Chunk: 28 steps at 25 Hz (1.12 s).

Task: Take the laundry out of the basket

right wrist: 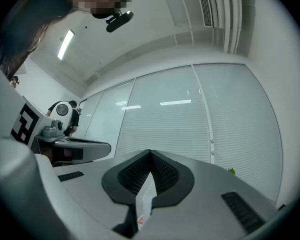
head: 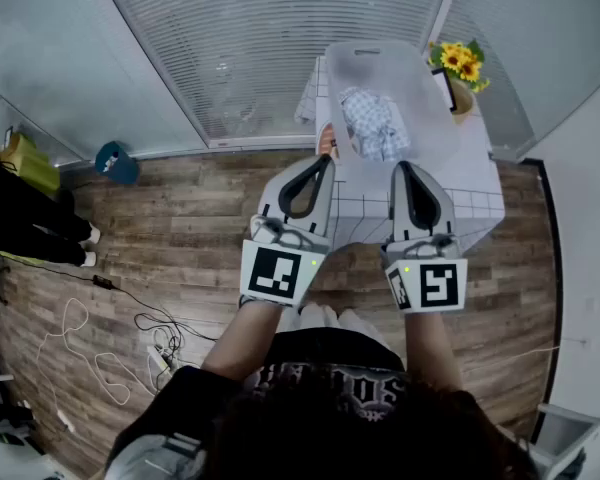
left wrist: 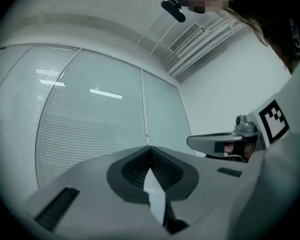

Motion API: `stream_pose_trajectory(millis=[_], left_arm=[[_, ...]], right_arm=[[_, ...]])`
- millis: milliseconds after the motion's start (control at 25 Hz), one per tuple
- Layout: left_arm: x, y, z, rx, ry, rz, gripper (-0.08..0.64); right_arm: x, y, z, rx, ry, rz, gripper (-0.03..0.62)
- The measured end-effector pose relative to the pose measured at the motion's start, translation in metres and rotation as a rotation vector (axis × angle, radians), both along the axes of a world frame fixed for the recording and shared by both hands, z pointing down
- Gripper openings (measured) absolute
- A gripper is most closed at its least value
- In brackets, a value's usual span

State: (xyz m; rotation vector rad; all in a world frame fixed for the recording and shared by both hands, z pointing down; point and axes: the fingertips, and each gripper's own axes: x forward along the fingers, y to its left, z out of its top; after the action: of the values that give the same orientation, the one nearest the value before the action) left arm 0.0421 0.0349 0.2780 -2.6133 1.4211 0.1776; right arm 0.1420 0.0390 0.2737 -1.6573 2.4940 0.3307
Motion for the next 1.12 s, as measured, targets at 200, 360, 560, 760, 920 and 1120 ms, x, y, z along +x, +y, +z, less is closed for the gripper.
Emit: stream_pose_trajectory(millis=[200,360,560,760,920,1120], left_arm=[[0.002,0.0,-0.001,0.004,-0.002,-0.001,0.0],[0.001,0.0,-0.002,0.002,0.009,-0.007,0.0],[0.006,-0.002,-0.001,-0.001,0.008,-0.007,0.0],[0.009,-0.006,0.0,-0.011,0.004,-0.016,0.0],[0.013,-0.008,-0.005,0.002,0.004,-0.025,0.0],[0.015,-0.009,-0.005,0.006,-0.004,-0.045,0.0]], right_arm=[[0.0,-0.001,0.001,-0.007,0.002,-0.015,0.028],[-0.002,0.002,-0.001,-0.002,-0.019,-0.042,0.028],[0.0,-0.001,0.003,-0.011,-0.028,-0.063,0.029],[0.007,-0.006,0.004,-0.018,-0.024,-0.062,0.029],[0.012,-0.011,0.001,-0.006,-0.024,-0.067,0.028],[0.018,-0.016,0.003,-0.014,-0.024,-0.08,0.029]])
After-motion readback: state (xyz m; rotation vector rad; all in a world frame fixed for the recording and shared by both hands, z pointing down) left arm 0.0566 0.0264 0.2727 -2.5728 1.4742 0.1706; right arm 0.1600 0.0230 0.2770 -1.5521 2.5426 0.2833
